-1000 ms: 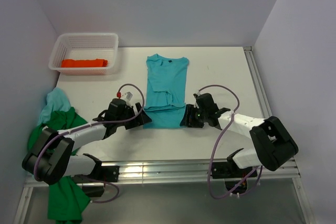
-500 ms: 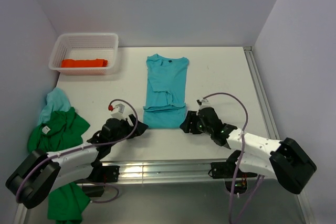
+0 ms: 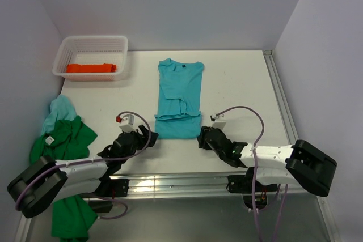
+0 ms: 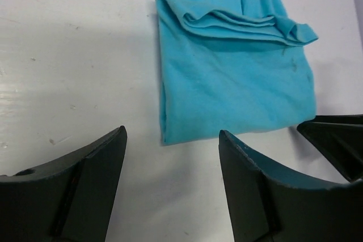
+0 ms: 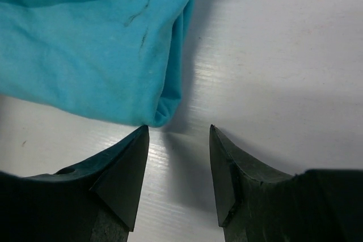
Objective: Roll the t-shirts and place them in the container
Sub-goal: Fold the tshirt
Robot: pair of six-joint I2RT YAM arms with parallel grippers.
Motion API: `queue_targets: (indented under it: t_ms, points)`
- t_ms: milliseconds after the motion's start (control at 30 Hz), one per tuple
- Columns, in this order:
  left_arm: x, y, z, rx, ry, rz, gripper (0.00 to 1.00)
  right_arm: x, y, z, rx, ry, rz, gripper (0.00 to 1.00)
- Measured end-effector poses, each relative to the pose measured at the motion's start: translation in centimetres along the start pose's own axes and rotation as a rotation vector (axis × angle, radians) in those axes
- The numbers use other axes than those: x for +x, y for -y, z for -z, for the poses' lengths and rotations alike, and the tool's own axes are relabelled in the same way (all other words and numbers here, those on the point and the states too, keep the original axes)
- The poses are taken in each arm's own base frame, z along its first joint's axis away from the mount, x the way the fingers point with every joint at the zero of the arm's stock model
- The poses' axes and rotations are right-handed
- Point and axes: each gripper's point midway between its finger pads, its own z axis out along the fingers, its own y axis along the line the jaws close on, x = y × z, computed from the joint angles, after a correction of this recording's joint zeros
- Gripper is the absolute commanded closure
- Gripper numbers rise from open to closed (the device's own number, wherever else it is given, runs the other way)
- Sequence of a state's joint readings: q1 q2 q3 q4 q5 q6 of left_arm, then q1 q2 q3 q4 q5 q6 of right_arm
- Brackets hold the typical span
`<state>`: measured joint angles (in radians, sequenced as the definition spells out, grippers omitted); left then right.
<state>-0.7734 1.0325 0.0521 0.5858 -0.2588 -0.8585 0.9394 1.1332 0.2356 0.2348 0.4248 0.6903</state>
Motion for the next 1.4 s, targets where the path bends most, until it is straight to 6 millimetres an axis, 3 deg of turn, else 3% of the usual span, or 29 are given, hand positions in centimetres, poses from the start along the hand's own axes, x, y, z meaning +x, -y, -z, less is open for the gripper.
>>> queue_targets:
  t_ms: [133,533,900,1167,1400]
  points:
    - [0.6,-0.6,-0.5,-0.021,-0.012,-0.016,0.3,-0.2,0.2,-0.4,0.025,0.019,0.014,0.47]
    - [1.0,0.2,-1.4,0.03,-0.016,-0.025,0.35,-1.9,-1.4,-0.6,-0.04,0.081,0.028,0.48]
    - [1.4,0.5,-1.3,0.048,-0.035,-0.025,0.36,-2.9,-2.9,0.8,-0.116,0.124,0.003,0.44]
    - [1.4,0.5,-1.3,0.047,-0.037,-0.026,0.36,-0.9,-1.9,-0.7,-0.038,0.052,0.055,0.5]
    - [1.6,0.6,-1.5,0.052,-0.042,-0.026,0.36,-1.4,-2.2,-1.0,-0.03,0.059,0.054,0.54]
